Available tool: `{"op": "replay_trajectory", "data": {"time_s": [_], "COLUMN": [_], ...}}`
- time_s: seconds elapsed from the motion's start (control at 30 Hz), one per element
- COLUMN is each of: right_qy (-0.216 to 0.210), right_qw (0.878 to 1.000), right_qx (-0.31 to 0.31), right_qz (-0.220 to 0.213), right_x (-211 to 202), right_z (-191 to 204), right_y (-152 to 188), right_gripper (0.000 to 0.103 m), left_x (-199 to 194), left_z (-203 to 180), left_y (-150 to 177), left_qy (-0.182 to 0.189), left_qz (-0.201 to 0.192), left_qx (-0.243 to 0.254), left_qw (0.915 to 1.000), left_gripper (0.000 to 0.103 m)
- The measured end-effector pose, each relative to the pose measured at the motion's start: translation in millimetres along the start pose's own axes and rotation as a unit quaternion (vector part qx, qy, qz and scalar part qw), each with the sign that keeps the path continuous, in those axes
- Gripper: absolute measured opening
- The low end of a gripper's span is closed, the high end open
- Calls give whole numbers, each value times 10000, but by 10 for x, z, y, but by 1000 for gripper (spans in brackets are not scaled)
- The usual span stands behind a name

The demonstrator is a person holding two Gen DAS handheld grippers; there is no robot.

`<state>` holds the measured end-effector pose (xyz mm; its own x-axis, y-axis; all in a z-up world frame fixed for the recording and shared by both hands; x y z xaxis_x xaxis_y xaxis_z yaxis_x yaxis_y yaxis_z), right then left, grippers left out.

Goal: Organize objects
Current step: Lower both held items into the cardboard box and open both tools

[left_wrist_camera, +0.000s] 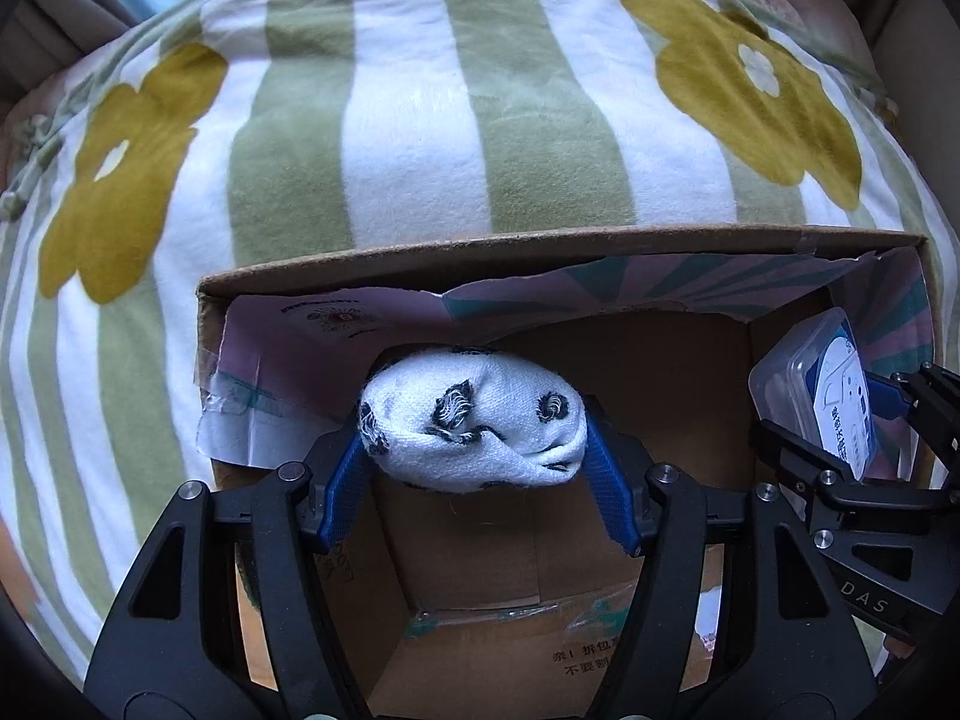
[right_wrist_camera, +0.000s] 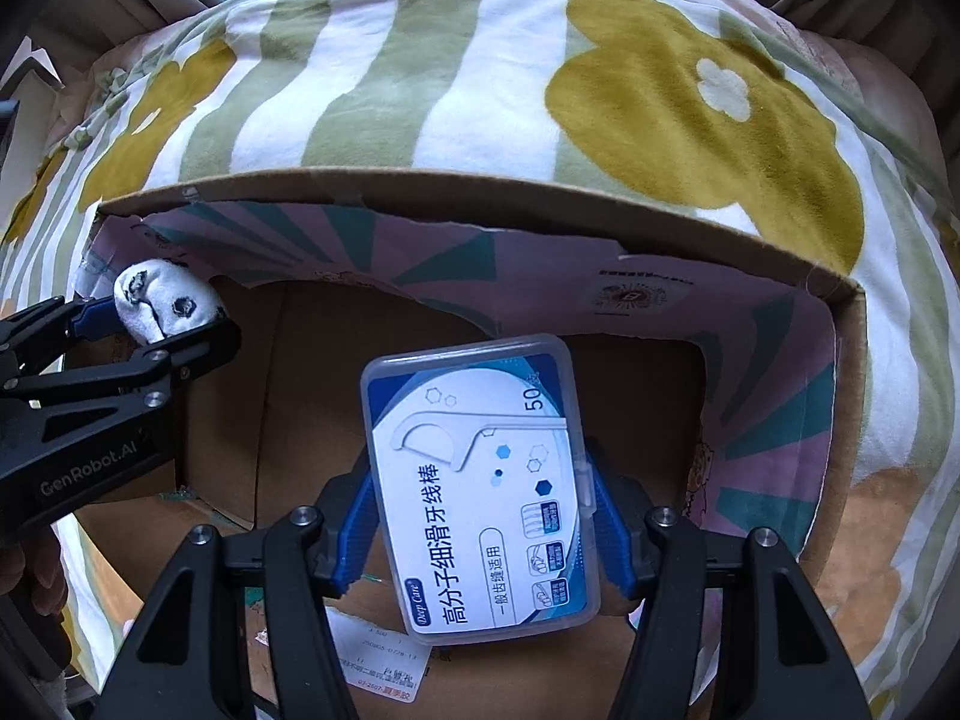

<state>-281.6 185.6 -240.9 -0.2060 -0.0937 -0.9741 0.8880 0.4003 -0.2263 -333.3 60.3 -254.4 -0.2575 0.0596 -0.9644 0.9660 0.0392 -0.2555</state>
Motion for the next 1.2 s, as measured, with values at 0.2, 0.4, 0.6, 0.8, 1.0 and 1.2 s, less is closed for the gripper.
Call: {"op": "replay_trajectory", "data": {"time_s": [0.2, 0.4, 0.6, 0.8, 1.0, 1.2], "right_qy": [9, -16, -25, -1, 72, 142], "right_qw": [9991, 9974, 9981, 9979, 9971, 9961], "right_qx": [-414, -711, -611, -617, -664, -639], "right_qz": [-39, -108, -120, -197, -356, -584], "right_x": [-65, -98, -122, -265, -587, -1028], "right_z": [110, 171, 208, 271, 345, 496], "right_y": [66, 148, 120, 126, 105, 70], "right_gripper": [98, 99, 99, 99, 99, 99], "left_x": [-92, -119, -141, -282, -642, -1163], "left_z": [-25, -87, -106, -96, -70, -8], "left_y": [-40, -74, -62, -48, -47, 13], "left_qy": [52, 32, 25, 29, 101, 168], "left_qz": [-199, -202, -215, -279, -469, -721], "left_qx": [33, 132, 172, 182, 180, 126], "left_qw": [9998, 9997, 9996, 9994, 9987, 9972], "left_gripper": [102, 102, 102, 102, 102, 102]}}
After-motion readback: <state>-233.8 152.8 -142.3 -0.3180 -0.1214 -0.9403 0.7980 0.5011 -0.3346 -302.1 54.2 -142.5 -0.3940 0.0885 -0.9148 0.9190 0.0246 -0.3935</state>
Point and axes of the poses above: each gripper's, at about its wrist camera, not at the fingertips, and x roughly the way its jaws point, z to its left, y to its underside, the point moved 3 cm from there along x, roughly the way its jaws point, and after that the axes turned 11 degrees about -x, right-handed, at the moved point
